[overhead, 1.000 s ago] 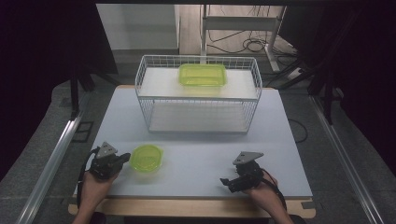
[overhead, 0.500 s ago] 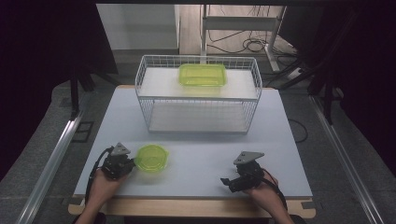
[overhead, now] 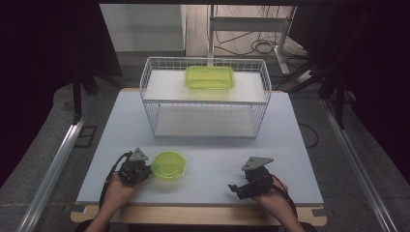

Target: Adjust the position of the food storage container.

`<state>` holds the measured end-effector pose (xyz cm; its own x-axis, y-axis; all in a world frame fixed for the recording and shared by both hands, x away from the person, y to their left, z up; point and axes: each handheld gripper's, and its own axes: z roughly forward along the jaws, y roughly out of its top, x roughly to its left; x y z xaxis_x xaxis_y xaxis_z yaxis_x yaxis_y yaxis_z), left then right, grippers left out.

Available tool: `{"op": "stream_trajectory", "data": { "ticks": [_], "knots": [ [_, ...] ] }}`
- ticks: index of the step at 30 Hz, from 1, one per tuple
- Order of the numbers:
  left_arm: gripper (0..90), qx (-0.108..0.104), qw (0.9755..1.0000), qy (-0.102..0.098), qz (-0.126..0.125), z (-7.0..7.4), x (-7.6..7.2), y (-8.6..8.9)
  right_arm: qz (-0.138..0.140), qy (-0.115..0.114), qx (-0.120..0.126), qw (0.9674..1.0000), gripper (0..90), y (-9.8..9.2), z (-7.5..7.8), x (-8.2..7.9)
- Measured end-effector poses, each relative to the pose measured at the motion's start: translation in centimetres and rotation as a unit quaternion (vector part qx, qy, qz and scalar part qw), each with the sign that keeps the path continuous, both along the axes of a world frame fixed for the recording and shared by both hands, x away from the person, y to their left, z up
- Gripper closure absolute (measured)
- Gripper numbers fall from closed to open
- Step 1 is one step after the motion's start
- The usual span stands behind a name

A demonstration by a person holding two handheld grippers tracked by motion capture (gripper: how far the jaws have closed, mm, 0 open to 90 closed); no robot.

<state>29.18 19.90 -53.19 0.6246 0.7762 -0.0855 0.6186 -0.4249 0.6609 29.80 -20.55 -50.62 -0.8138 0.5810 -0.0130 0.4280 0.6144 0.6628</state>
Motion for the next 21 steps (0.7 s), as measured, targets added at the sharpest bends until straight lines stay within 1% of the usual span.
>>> {"op": "stream_trajectory", "data": {
  "ticks": [3,4,12,17,20,21],
  "knots": [
    [89.6,0.000,1.0000,0.002,-0.009,0.0,0.0,-0.8,0.002,0.000,0.000,1.0000,12.8,0.0,0.0,0.0],
    [89.6,-0.003,0.9999,0.004,-0.011,0.0,0.0,-1.2,0.002,0.000,0.000,1.0000,12.8,0.0,0.0,0.0],
    [89.5,-0.002,0.9991,0.006,-0.041,0.1,0.0,-3.3,0.002,0.000,0.001,1.0000,12.8,0.1,0.0,-0.1],
    [89.4,-0.001,0.9979,0.006,-0.064,0.2,-0.1,-4.9,0.003,-0.001,0.000,1.0000,12.8,0.1,0.0,0.0],
    [89.0,-0.007,0.9971,0.008,-0.075,0.3,-0.1,-5.8,0.003,0.000,0.001,1.0000,12.8,0.1,0.0,-0.1],
    [89.0,-0.006,0.9967,0.009,-0.081,0.3,-0.1,-6.0,0.004,0.000,0.000,1.0000,12.8,0.1,0.0,-0.1]
  ]
}}
